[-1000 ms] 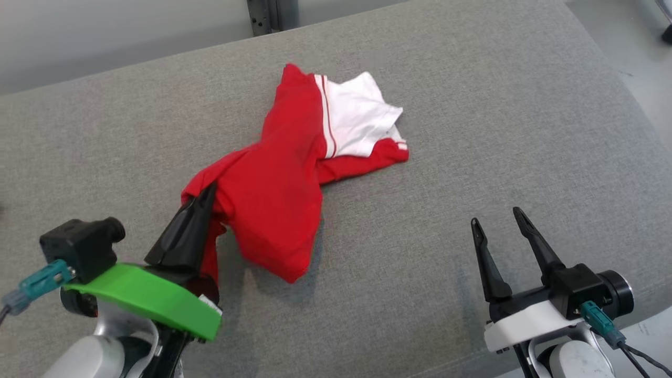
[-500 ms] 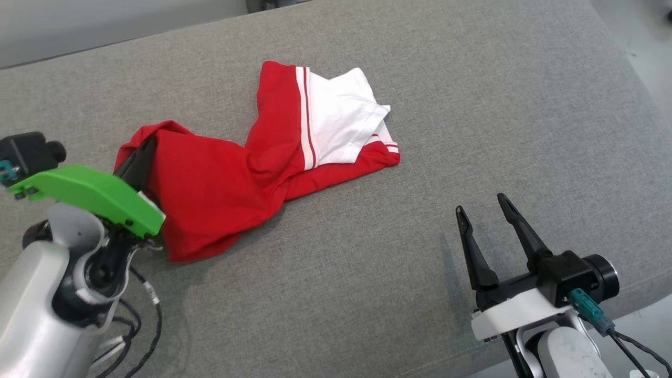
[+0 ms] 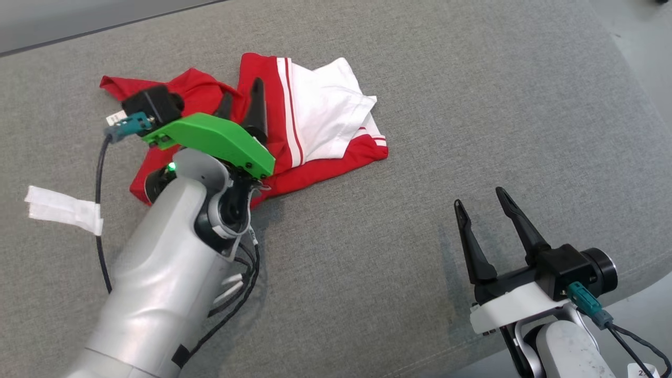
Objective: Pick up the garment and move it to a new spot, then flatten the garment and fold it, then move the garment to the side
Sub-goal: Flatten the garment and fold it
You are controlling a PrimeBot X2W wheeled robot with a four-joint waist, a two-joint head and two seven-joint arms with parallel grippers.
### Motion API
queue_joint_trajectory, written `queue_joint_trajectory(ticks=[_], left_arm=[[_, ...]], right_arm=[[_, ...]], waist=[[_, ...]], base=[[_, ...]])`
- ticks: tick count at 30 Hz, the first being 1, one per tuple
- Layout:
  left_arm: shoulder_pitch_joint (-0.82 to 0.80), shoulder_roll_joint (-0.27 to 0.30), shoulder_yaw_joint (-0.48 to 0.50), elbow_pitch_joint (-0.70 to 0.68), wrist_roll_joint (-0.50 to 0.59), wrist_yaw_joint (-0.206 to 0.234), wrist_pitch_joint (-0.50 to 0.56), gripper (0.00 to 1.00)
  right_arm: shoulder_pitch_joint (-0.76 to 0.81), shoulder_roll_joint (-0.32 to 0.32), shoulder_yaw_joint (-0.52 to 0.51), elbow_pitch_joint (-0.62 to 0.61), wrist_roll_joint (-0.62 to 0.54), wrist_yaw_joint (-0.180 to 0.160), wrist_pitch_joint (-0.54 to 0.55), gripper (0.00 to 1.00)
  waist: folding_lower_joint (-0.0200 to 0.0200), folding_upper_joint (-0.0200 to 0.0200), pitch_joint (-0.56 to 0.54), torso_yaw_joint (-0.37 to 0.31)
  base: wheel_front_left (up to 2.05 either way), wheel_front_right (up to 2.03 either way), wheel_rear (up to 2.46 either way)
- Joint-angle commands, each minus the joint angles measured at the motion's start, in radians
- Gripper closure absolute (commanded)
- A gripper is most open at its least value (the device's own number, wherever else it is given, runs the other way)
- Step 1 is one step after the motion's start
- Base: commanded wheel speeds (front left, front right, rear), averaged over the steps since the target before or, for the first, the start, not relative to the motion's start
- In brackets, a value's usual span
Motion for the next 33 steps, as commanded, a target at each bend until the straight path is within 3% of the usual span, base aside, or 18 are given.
queue_joint_trajectory(ticks=[1,7,10,14,16,19,24,33], left_arm=[[0.006,0.002,-0.007,0.010,0.018,-0.017,-0.026,0.00],[0.111,0.044,-0.023,-0.112,0.079,-0.058,-0.160,0.00],[0.236,0.119,0.022,-0.262,0.089,-0.017,-0.193,0.00],[0.443,0.243,0.082,-0.447,0.108,0.077,-0.205,0.00],[0.533,0.290,0.102,-0.503,0.097,0.091,-0.206,0.00],[0.610,0.326,0.107,-0.530,0.071,0.078,-0.184,0.00],[0.598,0.285,0.082,-0.463,0.016,0.061,-0.126,0.00],[0.487,0.182,0.109,-0.284,-0.100,-0.011,-0.066,0.00]], right_arm=[[0.004,0.000,-0.004,0.001,-0.007,-0.001,-0.003,0.00],[0.036,0.000,-0.014,-0.001,-0.010,-0.001,-0.003,0.00],[0.052,0.000,-0.024,-0.001,-0.013,-0.001,-0.003,0.00],[0.072,-0.004,-0.031,-0.007,-0.015,-0.001,-0.003,0.00],[0.077,-0.008,-0.031,-0.008,-0.016,-0.001,-0.003,0.00],[0.077,-0.013,-0.027,-0.007,-0.016,-0.001,-0.003,0.00],[0.055,-0.019,-0.016,-0.004,-0.016,-0.001,-0.003,0.00],[0.048,-0.017,-0.009,-0.004,-0.011,-0.001,-0.003,0.00]], waist=[[0.0000,-0.0001,-0.008,0.005],[0.0000,-0.0001,-0.042,0.025],[0.0000,-0.0001,-0.062,0.034],[0.0000,-0.0001,-0.080,0.043],[0.0000,-0.0001,-0.084,0.048],[0.0000,-0.0001,-0.084,0.055],[0.0000,-0.0001,-0.080,0.061],[0.0000,-0.0001,-0.061,0.029]], base=[[0.00,0.00,0.00],[0.00,0.00,0.00],[0.00,0.00,0.00],[0.00,0.00,0.00],[0.00,0.00,0.00],[0.00,0.00,0.00],[0.00,0.00,0.00],[0.00,0.00,0.00]])
